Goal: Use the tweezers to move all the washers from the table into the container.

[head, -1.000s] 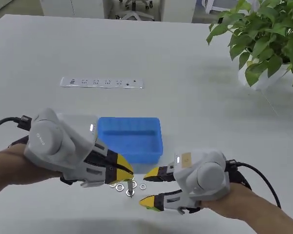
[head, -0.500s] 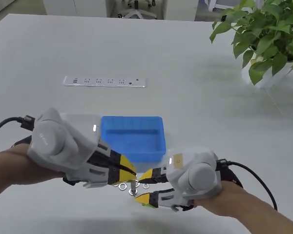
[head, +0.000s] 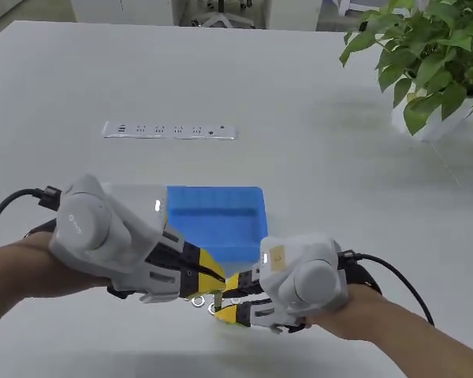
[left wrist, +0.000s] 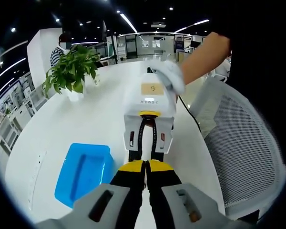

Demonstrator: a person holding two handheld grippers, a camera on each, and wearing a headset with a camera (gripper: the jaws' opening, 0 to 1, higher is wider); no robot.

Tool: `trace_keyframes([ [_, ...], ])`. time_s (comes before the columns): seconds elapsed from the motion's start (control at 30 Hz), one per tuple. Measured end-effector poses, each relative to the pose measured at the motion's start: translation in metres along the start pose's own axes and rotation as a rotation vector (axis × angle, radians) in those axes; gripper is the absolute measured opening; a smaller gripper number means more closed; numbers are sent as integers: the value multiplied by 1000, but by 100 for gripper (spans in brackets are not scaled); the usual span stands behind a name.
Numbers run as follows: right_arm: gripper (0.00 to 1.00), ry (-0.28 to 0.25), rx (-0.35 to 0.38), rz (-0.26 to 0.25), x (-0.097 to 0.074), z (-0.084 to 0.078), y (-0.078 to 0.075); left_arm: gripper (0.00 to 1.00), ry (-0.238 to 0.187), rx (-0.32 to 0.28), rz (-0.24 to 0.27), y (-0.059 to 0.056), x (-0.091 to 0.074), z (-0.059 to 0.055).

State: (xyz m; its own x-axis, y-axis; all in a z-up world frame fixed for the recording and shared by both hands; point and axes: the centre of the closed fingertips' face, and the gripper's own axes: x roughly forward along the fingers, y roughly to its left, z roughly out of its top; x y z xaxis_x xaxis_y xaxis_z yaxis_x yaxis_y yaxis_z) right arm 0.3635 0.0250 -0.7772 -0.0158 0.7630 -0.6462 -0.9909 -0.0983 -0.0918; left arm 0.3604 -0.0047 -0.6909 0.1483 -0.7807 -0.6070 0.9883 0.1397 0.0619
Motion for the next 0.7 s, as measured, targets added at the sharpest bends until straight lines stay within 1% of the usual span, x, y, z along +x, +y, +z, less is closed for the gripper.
trace_keyframes([
  [0.13, 12, 8, -16, 7, 2, -1, 2, 5, 2, -2, 0, 0, -1, -1],
  [0.43, 10, 15, -20, 9, 3, -1, 2, 5, 5, -3, 1, -1, -2, -1],
  [0.7, 9, 17, 11, 5, 2, -1, 3, 5, 5, -1, 4, -2, -1, 0],
])
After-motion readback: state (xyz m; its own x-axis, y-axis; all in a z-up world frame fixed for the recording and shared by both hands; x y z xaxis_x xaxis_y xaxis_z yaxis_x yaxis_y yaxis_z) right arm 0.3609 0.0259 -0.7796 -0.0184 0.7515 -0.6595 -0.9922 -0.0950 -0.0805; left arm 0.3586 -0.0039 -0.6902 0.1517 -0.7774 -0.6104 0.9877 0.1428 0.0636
